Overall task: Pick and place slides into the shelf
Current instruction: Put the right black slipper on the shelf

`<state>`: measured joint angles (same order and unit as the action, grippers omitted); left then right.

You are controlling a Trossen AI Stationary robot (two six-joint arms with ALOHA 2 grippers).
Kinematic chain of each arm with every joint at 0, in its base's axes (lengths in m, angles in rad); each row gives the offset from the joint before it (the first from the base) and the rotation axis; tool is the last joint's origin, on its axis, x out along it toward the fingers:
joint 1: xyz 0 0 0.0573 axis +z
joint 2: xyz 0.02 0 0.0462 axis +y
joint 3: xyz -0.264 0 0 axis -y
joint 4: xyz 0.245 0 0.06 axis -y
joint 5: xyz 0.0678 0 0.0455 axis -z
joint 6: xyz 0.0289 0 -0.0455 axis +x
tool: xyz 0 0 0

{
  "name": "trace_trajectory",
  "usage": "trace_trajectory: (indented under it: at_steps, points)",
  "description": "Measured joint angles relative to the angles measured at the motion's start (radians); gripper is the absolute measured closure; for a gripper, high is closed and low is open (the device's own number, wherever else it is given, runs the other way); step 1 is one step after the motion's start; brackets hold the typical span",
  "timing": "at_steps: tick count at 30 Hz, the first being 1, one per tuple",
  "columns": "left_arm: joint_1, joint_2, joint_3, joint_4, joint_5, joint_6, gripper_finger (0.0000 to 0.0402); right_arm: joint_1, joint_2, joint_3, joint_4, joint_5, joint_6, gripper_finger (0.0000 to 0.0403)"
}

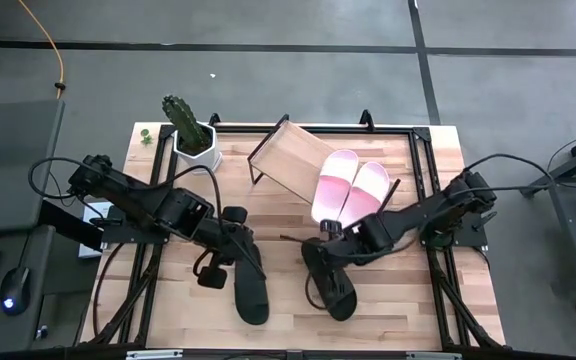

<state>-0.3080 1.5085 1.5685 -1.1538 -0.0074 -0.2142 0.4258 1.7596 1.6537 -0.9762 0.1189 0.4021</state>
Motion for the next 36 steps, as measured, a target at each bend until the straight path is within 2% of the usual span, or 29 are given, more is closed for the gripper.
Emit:
trace_trajectory:
  at_steps: [11,18,24,28,36]
  points:
    - [0.000,0.000,-0.007,0.055,0.000,-0.031,0.0371,0.106,0.014,0.001,0.134,0.001,-0.014,0.0402]
    - [0.000,0.000,-0.007,0.054,0.000,-0.070,0.0371,0.161,0.069,0.001,0.062,0.004,0.026,0.0402]
    - [0.000,0.000,-0.007,0.051,0.000,-0.090,0.0371,0.209,0.117,0.001,0.068,0.018,0.017,0.0402]
    - [0.000,0.000,-0.007,0.051,0.000,-0.083,0.0371,0.232,0.127,0.001,0.057,0.064,0.046,0.0402]
    - [0.000,0.000,-0.007,0.052,0.000,-0.090,0.0371,0.269,0.127,0.001,0.023,0.065,0.072,0.0402]
